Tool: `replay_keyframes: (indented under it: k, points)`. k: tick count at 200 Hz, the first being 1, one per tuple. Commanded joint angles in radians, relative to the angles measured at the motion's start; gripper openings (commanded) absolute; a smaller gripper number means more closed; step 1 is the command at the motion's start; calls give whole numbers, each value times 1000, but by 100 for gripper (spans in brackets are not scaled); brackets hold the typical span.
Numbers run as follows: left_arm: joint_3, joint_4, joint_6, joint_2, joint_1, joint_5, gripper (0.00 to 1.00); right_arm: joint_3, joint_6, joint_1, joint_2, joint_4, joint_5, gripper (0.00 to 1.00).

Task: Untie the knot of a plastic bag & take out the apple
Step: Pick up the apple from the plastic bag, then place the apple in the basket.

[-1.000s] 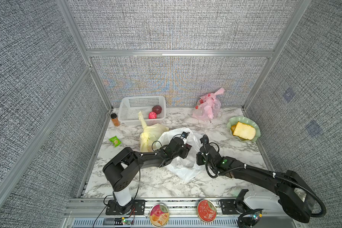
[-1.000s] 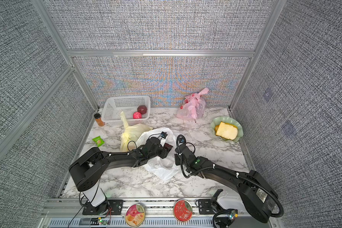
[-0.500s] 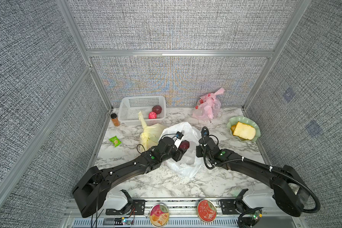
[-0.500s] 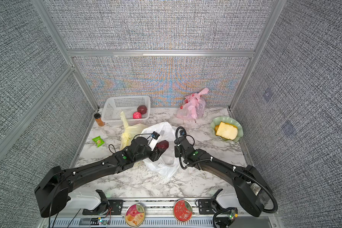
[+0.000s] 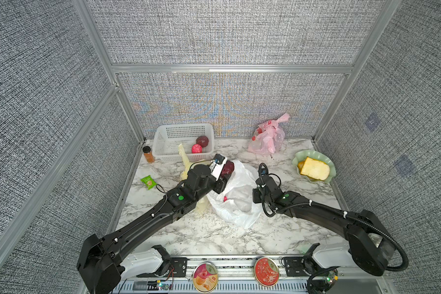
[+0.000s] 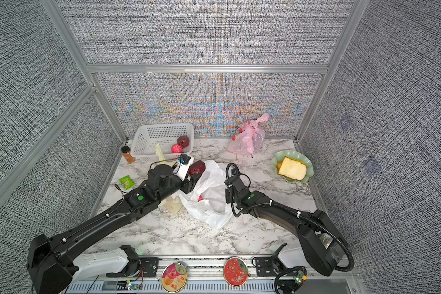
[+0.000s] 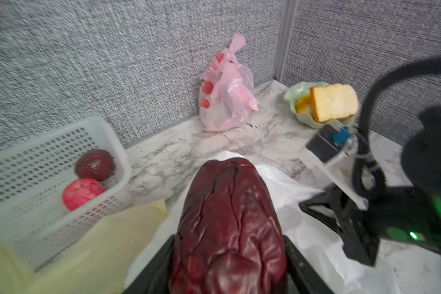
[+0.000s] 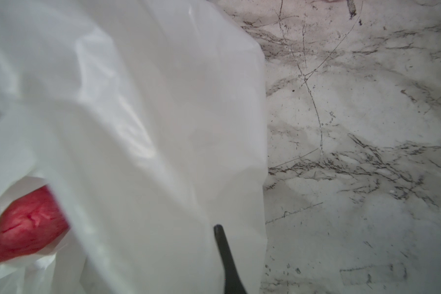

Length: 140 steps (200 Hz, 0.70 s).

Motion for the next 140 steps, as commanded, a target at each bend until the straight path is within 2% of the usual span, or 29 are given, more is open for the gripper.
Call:
replay_keyframes:
  k: [1, 20, 53, 84, 109, 140]
  points:
    - [85, -62, 46, 52, 71, -11, 61, -11, -12, -2, -4, 30, -22, 0]
    - [150, -65, 58, 115, 153, 24, 62, -11, -18, -5, -4, 16, -16, 0]
    - [234, -33, 42, 250, 309, 157, 62, -35, -5, -8, -31, 13, -10, 0]
    - [315, -9, -31, 411, 461, 289, 63, -56, -4, -11, -56, 10, -3, 0]
    - [362, 41, -88, 528, 546, 341, 63, -69, -10, -16, -74, 11, 13, 0]
    - [475, 40, -98, 684, 596, 306, 63, -73, -12, -21, -86, 2, 19, 0]
